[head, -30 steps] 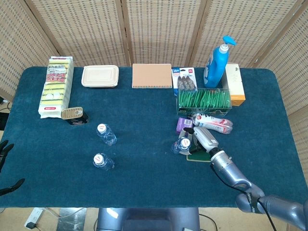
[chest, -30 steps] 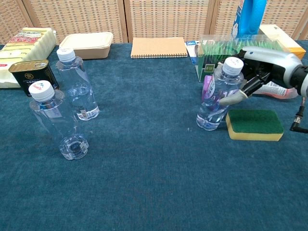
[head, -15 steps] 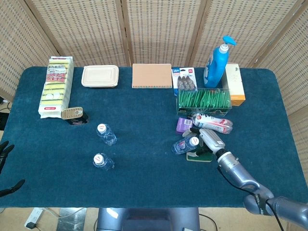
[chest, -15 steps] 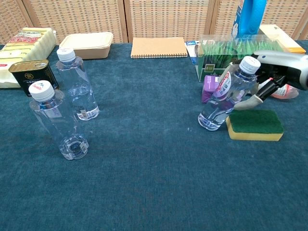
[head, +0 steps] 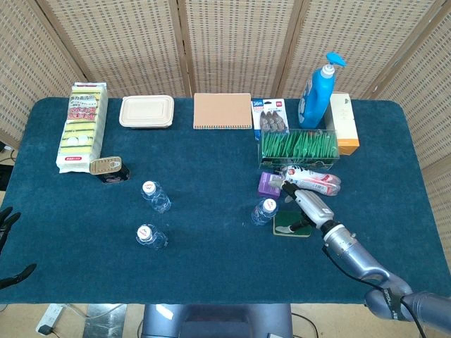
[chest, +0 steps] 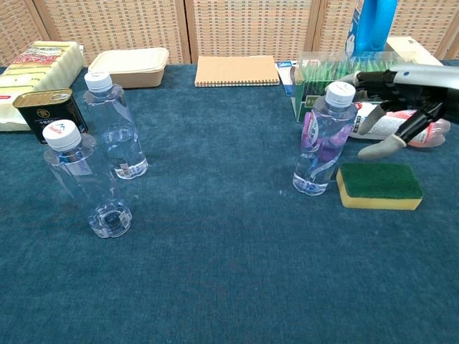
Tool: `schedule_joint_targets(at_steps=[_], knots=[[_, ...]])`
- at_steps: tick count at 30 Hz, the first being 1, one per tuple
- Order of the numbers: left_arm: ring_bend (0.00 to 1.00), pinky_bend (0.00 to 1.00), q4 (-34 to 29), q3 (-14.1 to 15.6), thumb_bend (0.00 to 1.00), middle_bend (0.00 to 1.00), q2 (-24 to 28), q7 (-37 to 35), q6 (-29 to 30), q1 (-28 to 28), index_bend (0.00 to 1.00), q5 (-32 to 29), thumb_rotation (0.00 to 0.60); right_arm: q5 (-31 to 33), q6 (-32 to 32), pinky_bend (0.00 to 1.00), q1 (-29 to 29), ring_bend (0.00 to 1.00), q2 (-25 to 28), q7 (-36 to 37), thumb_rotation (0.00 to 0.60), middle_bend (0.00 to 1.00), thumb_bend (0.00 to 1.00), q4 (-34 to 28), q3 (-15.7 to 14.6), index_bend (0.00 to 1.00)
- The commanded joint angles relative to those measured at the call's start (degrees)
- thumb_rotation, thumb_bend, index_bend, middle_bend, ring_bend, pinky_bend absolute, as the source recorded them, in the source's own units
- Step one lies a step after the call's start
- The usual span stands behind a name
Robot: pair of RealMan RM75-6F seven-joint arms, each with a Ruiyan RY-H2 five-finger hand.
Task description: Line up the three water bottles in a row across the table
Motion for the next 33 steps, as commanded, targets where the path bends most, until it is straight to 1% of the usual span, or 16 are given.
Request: schedule_joint_targets(at_steps=[1,6,9,13,15,20,23,26,27,28,30,33], knots=[[0.0,0.07,0.0,0.0,0.17,0.0,0.1,-0.2,-0.4,-0.2,0.0,-0.2,0.6,-0.5,1.5,0.27,-1.1,0.05,3.0,0.1,0.6,0.06,0.13,-3.0,-0.2,0.09],[0.0,0.07,0.1,0.1,0.17,0.0,0.3,-1.2,-0.8,-0.6,0.0,0.4,0.6,-1.4,5.2,0.22,-4.2,0.01,10.1,-0.6,0.6,0.02,0.09,-8.5,-1.1,0.08],[0.0,0.07,0.6,0.5,0.17,0.0,0.5,-2.6,-0.8,-1.0,0.0,1.5,0.6,-2.6,9.3,0.19,-7.4,0.0,15.3,-2.3,0.6,0.01,0.05,-11.8,-2.5,0.07],[0.0,0.07,1.2,0.8,0.17,0.0,0.7,-4.8,-1.0,-1.5,0.0,2.4,0.6,-4.5,16.4,0.18,-13.3,0.0,20.6,-6.4,0.6,0.0,0.0,-14.3,-5.1,0.07],[0.0,0.07,1.8,0.8,0.17,0.0,0.6,-6.1,-1.2,-2.0,0.0,2.9,0.6,-5.7,19.5,0.18,-16.3,0.0,22.0,-8.0,0.6,0.0,0.0,-14.8,-6.9,0.07],[0.0,0.07,4.2,0.8,0.16,0.0,-0.3,-9.6,-2.6,-3.8,0.0,4.1,0.6,-8.3,25.8,0.18,-22.4,0.0,23.0,-10.1,0.6,0.01,0.0,-14.4,-10.3,0.08],[0.0,0.07,7.0,0.9,0.16,0.0,-1.6,-14.4,-3.9,-5.9,0.0,5.7,0.6,-10.3,29.7,0.18,-25.8,0.0,22.7,-11.9,0.6,0.01,0.0,-13.7,-11.9,0.08],[0.0,0.07,10.5,1.7,0.16,0.0,-3.5,-20.1,-4.1,-8.4,0.0,9.7,0.6,-11.8,32.8,0.18,-28.5,0.0,22.1,-13.8,0.6,0.01,0.0,-13.5,-12.9,0.09],[0.0,0.07,11.9,2.7,0.16,0.0,-5.4,-23.9,-4.9,-10.6,0.0,13.1,0.6,-12.6,34.2,0.18,-29.7,0.0,21.9,-14.0,0.6,0.01,0.0,-13.5,-13.4,0.09],[0.0,0.07,14.3,3.2,0.16,0.0,-7.7,-27.9,-5.4,-12.5,0.0,15.0,0.6,-13.4,35.4,0.18,-30.5,0.0,21.6,-14.0,0.6,0.01,0.0,-13.3,-13.7,0.09],[0.0,0.07,17.0,3.4,0.16,0.0,-10.2,-31.2,-4.9,-13.7,0.0,16.1,0.6,-13.8,36.0,0.18,-31.0,0.0,21.3,-13.6,0.6,0.01,0.0,-12.7,-13.7,0.09],[0.0,0.07,19.5,3.7,0.15,0.0,-14.0,-33.7,-5.1,-15.2,0.0,16.4,0.6,-13.9,36.0,0.18,-31.3,0.0,21.0,-12.9,0.6,0.02,0.0,-11.8,-13.5,0.1]])
